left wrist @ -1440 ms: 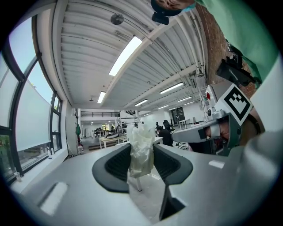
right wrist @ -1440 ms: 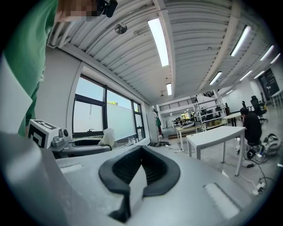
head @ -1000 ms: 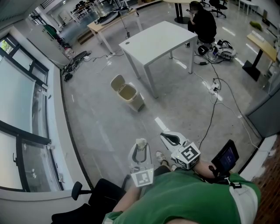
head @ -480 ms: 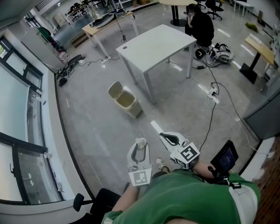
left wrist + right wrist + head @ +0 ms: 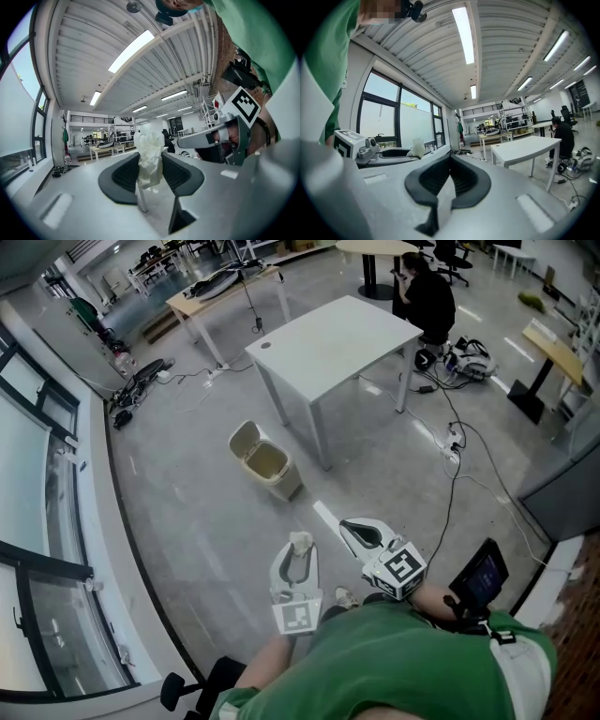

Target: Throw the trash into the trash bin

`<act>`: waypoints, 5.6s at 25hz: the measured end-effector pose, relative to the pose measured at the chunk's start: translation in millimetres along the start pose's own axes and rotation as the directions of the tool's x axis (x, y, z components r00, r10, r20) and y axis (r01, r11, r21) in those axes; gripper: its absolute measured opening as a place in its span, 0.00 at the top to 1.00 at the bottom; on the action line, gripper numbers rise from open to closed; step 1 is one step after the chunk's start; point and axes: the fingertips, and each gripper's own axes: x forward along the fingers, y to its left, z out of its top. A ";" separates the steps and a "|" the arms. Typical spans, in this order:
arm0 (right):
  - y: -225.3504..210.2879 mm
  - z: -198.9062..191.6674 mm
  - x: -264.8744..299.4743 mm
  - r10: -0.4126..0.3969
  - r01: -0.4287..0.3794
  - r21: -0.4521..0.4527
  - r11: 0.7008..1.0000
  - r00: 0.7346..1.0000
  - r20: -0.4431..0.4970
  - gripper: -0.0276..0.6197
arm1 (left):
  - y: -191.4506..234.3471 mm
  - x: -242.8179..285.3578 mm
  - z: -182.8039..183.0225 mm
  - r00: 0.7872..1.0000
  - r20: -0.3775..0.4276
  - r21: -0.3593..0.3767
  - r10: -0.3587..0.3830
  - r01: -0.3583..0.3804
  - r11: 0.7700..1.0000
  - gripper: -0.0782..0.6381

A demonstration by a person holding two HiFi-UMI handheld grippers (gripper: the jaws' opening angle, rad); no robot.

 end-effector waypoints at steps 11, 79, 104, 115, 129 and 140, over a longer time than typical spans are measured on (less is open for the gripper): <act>-5.8 2.0 23.8 -0.017 0.017 0.005 1.000 1.000 -0.013 0.95 | 19.0 10.8 -8.8 0.999 -0.027 -0.036 -0.026 0.025 0.999 0.67; -155.9 33.6 276.9 0.264 -0.268 -0.033 0.963 0.959 -0.100 0.95 | 172.7 226.1 -41.0 0.954 -0.099 -0.035 0.281 -0.286 0.958 0.68; -229.7 36.5 431.4 0.379 -0.381 0.017 0.925 0.915 -0.134 0.95 | 271.0 341.4 -74.7 0.903 -0.194 -0.040 0.384 -0.398 0.916 0.68; -287.8 34.8 493.5 0.431 -0.426 0.067 0.902 0.889 -0.153 0.95 | 303.2 405.2 -95.9 0.863 -0.253 -0.006 0.438 -0.454 0.891 0.68; -289.0 33.0 537.9 0.426 -0.418 0.078 0.905 0.887 -0.177 0.95 | 341.9 428.6 -109.9 0.868 -0.271 -0.006 0.417 -0.435 0.901 0.68; -274.4 8.2 560.0 0.395 -0.387 0.080 0.919 0.887 -0.241 0.95 | 363.1 419.3 -138.4 0.869 -0.309 -0.028 0.387 -0.415 0.909 0.68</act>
